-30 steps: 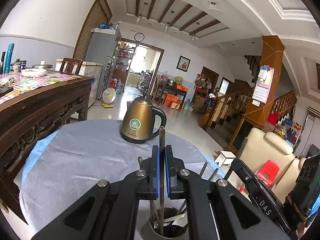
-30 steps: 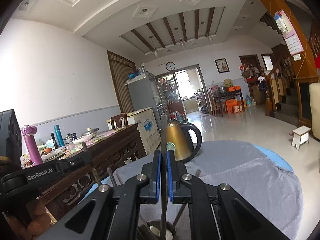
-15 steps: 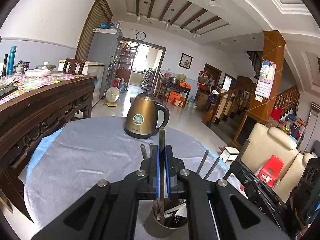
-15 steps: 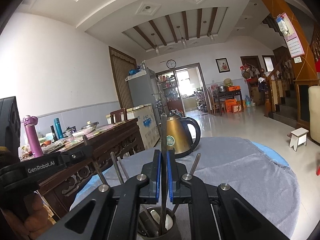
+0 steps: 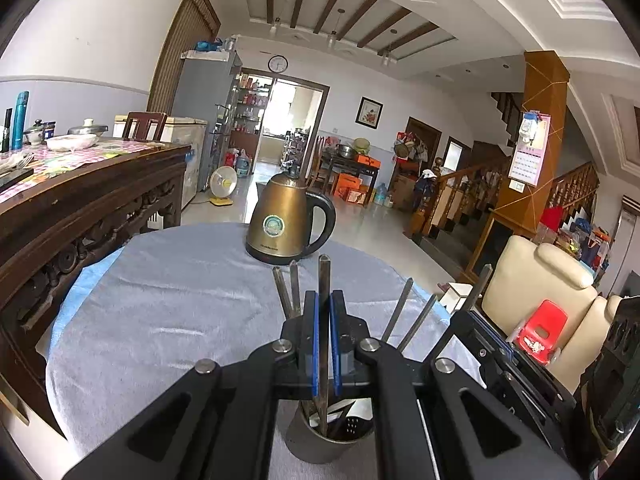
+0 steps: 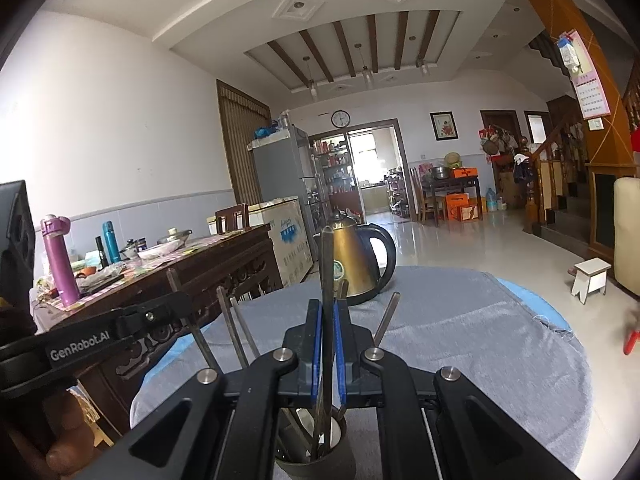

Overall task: Organize utensils
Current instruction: 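Lower both chopsticks into the grey cup among the other utensils, then open both grippers and pull them up away from the cup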

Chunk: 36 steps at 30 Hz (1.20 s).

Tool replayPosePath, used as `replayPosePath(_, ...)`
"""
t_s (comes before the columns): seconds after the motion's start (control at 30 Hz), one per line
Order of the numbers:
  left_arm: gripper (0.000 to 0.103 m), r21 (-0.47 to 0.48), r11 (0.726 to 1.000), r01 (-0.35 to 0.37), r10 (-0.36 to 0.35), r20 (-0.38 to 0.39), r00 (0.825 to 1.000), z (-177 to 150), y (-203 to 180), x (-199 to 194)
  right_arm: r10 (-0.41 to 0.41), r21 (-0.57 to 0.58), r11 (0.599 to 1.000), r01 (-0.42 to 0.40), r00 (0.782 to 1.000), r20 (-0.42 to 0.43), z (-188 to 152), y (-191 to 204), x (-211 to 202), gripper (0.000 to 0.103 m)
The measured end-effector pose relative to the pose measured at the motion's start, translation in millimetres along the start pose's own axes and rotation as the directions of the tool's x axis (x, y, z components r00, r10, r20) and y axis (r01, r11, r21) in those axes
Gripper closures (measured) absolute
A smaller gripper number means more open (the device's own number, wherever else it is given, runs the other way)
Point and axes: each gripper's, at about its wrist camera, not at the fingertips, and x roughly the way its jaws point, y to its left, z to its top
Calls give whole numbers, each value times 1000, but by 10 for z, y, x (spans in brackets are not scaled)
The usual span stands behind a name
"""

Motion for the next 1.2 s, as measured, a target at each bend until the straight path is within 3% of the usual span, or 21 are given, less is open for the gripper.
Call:
replayPosePath(0.87, 97, 0, 999, -42, 42, -55, 998, -73, 68, 163, 21, 2, 1000, -21, 998, -61, -121, -31, 70, 96)
replayPosePath(1.13, 97, 48, 995, -86, 88, -40, 995, -101, 24, 156, 23, 19, 1000, -22, 997, -78, -115, -82, 78, 95)
replayPosePath(1.2, 91, 70, 992, -105, 107, -35, 994, -115, -1, 152, 20, 19, 1000, -19, 997, -80, -114, -89, 79, 89)
